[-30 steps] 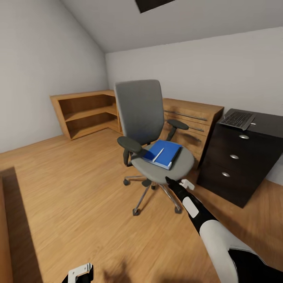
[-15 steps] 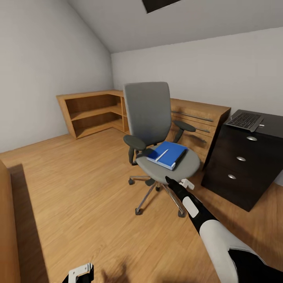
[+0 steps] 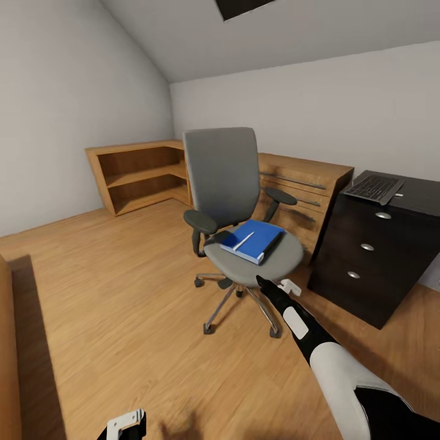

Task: In the bedroom, organize the workspace by keeping the computer under the desk, ensuring the monitor is on the desk, placing the keyboard on the desk next to the monitor, placing the mouse on the desk next to the keyboard, moving the folder from the swivel chair onto the desk next to the mouse, stacking the notebook on top of the folder with the pen on top of the notebook, and positioning the swivel chair next to the desk.

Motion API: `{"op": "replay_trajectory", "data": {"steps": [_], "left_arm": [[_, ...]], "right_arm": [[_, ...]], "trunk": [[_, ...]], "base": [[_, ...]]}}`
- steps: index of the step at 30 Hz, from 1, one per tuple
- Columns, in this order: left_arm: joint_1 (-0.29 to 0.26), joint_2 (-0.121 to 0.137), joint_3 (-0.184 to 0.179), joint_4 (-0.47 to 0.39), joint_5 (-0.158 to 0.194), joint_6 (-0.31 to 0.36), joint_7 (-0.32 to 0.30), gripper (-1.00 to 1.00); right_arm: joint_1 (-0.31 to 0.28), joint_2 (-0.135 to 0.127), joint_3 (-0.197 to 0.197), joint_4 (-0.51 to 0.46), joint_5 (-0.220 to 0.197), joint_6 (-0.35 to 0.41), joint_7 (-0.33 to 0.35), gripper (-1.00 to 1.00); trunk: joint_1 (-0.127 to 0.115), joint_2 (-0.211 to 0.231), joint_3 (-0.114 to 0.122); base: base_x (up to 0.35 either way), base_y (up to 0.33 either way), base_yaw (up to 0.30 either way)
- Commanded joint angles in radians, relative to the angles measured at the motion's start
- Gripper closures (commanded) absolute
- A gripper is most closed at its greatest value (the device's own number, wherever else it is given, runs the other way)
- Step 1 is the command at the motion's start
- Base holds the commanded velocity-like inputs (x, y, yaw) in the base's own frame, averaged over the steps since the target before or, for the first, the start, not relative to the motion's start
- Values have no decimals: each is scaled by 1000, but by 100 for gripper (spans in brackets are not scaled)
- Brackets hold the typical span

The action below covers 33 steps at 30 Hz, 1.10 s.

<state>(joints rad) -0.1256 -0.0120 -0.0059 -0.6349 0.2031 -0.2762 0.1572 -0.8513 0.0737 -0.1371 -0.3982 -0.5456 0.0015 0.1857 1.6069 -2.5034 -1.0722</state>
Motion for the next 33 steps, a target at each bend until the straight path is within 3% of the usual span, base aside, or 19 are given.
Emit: {"op": "replay_trajectory", "data": {"steps": [1, 18, 33], "left_arm": [[0, 0, -1, 0, 4, -3, 2, -100], [0, 0, 0, 0, 4, -3, 2, -100], [0, 0, -1, 0, 5, -3, 2, -100]], "right_arm": [[0, 0, -8, 32, -5, 0, 1, -100], [0, 1, -7, 39, -5, -16, 1, -100], [0, 3, 2, 62, -4, -23, 1, -100]], "trunk": [[0, 0, -1], [0, 0, -1], [0, 0, -1]], "base": [[0, -60, 0], [-65, -9, 0], [89, 29, 0]]}}
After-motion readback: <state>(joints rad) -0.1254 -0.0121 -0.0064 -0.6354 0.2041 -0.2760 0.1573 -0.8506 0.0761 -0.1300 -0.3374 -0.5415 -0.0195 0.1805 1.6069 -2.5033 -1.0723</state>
